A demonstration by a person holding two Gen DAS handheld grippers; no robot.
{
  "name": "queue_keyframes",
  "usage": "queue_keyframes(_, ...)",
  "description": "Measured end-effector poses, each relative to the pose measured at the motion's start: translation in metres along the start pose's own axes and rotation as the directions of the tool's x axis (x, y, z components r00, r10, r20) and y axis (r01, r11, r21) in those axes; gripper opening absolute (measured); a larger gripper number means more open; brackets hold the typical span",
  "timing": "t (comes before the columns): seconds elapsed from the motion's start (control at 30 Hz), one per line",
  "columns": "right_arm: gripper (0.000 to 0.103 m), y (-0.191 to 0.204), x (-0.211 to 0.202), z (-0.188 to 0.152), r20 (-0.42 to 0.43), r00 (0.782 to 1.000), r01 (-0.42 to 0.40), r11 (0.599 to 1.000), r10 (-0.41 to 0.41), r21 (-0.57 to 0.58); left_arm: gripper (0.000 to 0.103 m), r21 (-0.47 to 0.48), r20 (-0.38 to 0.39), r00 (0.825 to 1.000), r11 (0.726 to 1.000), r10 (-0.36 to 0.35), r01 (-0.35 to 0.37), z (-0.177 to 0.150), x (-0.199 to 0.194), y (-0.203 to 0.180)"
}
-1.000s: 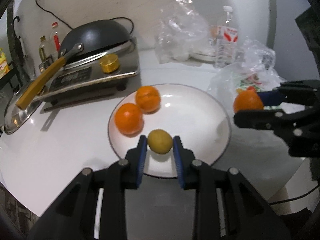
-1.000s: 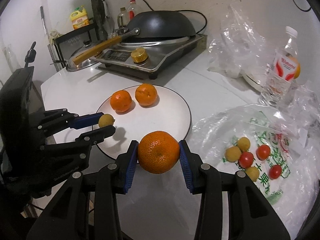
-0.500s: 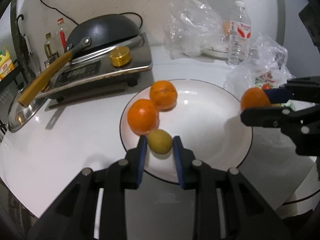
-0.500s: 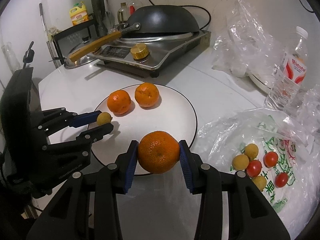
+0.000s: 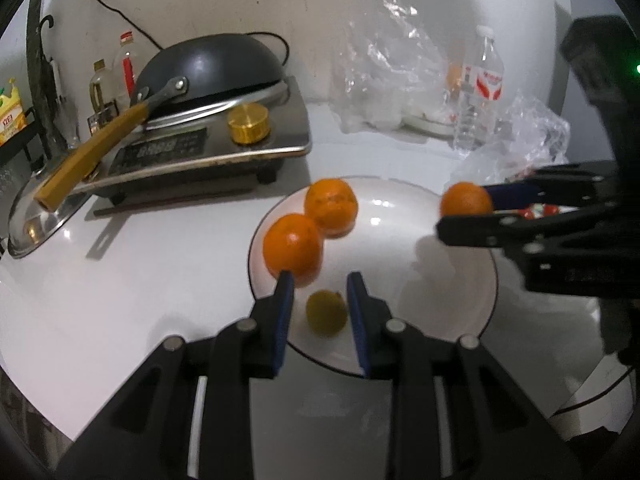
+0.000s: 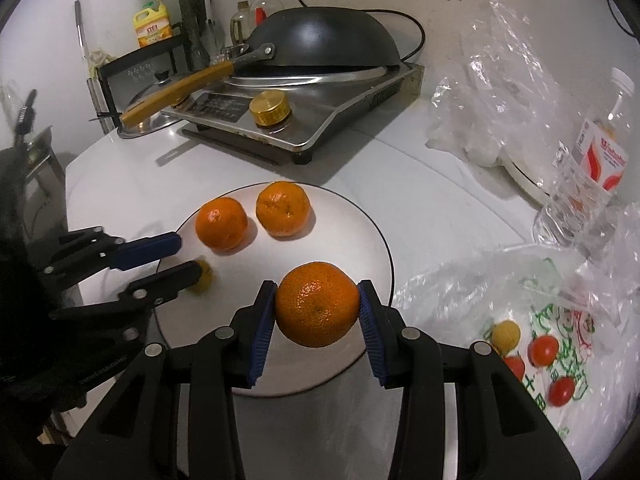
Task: Organize fruits
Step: 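Lower the mandarin onto the plate beside the oranges, open the right gripper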
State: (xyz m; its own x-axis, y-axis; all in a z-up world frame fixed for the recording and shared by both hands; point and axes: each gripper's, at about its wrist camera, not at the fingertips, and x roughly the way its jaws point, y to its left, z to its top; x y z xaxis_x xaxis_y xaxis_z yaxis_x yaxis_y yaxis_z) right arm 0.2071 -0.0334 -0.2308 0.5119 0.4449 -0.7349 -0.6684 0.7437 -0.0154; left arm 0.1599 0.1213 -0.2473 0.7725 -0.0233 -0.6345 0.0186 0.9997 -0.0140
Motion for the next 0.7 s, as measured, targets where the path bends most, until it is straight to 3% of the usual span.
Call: queue_keyframes(0.7,0.043,0.0,0.056,0.028,-0.017,0.995,0.096,0.994,-0.097,-0.056,0.03,-0.086,0.045,0.999,0.996,-0.022,0.026,0.004,-0.006,0.035)
